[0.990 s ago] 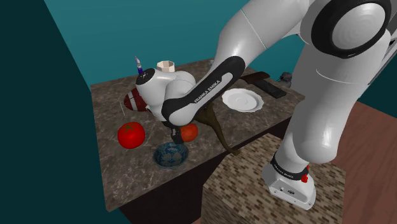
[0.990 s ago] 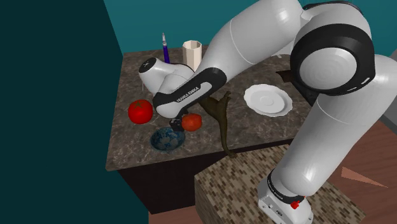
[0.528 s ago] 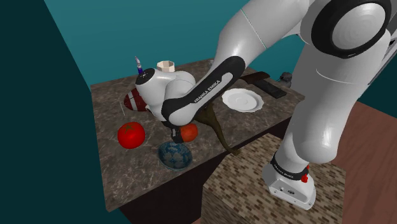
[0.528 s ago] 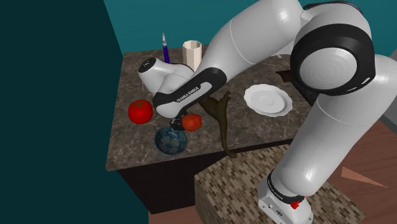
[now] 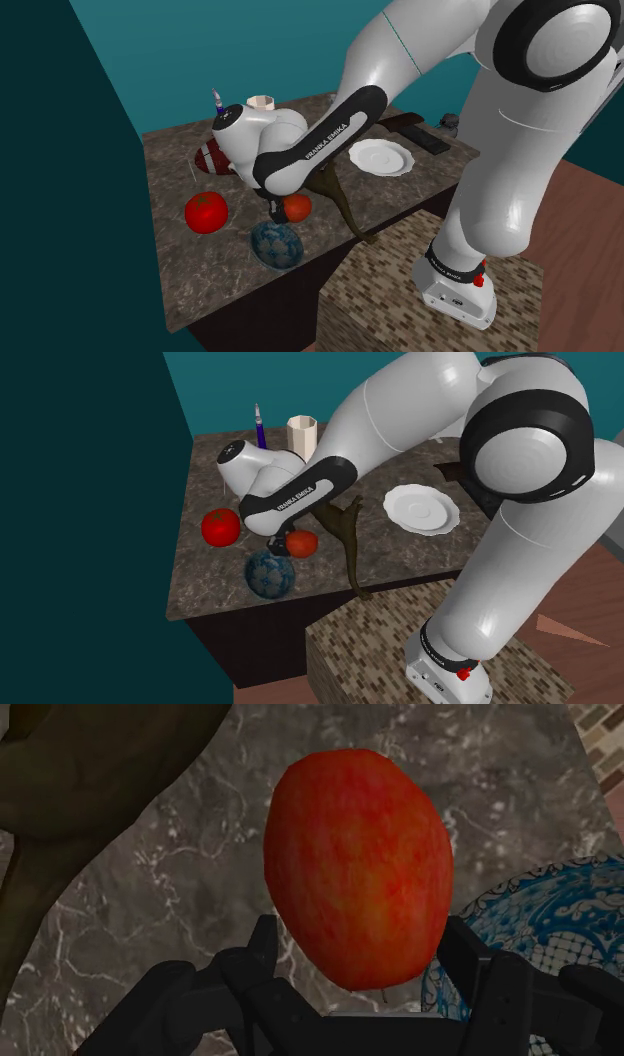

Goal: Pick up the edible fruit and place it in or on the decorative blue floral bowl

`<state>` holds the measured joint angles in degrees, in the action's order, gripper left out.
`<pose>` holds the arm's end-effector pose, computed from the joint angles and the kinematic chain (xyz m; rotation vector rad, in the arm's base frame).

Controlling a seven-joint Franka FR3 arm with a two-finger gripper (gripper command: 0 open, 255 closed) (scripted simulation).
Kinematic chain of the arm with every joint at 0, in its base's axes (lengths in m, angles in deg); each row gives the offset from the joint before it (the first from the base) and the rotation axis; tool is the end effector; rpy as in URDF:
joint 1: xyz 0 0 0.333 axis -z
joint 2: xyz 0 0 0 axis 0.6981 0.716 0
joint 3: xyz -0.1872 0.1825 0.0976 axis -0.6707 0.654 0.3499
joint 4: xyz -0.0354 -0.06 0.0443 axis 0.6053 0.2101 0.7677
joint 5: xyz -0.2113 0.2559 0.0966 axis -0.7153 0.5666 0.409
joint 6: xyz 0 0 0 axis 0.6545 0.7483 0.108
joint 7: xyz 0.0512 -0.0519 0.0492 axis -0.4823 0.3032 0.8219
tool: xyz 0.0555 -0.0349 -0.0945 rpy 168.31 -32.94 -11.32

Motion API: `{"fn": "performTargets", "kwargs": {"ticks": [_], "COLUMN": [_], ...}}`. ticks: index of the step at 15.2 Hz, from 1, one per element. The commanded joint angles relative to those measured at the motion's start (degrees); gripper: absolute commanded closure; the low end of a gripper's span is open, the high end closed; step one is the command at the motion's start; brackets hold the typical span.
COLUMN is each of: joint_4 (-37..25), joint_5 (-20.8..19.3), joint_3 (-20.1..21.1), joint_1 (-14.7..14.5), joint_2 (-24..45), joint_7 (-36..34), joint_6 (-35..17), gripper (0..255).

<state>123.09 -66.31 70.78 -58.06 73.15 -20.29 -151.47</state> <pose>0.4090 0.2145 0.3064 2.6452 1.1541 -0.2677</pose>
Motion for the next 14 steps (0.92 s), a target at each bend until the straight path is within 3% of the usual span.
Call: {"fn": "performTargets", "kwargs": {"ticks": [1,14], "joint_4": [-0.4,-4.9], "joint_5": [0.5,3.1], "joint_3": [0.0,0.1], "joint_1": [0.0,0.0], "joint_2": [-0.8,-6.3], "joint_7": [0.5,3.9], "joint_6": [1.2,10.4], "gripper": [255,255]}}
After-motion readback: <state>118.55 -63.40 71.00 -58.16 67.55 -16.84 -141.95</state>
